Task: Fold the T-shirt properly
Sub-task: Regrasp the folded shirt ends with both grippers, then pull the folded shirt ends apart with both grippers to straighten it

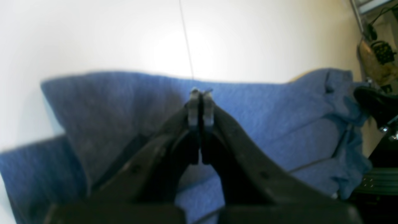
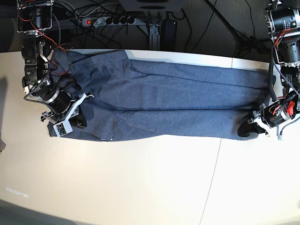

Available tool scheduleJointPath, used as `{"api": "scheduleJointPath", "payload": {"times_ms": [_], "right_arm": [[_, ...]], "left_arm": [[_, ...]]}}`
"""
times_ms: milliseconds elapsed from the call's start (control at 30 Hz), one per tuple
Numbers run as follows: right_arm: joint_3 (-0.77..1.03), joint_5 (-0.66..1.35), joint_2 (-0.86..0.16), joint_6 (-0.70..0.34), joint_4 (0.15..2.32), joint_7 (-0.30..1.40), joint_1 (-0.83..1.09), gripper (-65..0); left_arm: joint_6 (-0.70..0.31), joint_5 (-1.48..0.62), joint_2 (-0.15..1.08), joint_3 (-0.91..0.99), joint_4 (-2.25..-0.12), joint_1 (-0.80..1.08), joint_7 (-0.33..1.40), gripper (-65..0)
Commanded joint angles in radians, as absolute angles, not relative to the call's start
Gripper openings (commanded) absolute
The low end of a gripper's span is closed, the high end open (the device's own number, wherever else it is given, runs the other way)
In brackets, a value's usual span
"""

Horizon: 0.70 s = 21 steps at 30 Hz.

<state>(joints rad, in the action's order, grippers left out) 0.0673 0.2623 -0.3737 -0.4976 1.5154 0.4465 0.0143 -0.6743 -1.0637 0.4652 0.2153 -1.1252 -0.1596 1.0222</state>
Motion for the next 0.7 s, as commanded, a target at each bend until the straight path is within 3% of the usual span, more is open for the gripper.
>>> {"api": "scheduleJointPath", "payload": {"times_ms": [0,533,667], "right_arm": [[0.074,0.271,-0.387,-0.573,1.528,0.424,-0.002,-65.0],[0.074,0.325,-0.386,-0.573,1.416,0.426,0.024,-65.0],[0.074,0.326,-0.382,-0.573,1.391,0.425,0.030,-65.0]], "left_arm": [[-0.698,-1.080,0.482,0.222,-1.140,-0.170,1.006,-65.0],[-0.698,-0.992,0.481,0.222,-1.140,-0.060,0.929,-65.0],[-0.698,-0.885,0.467,0.222,-1.140,-0.011,0.816,-65.0]]}}
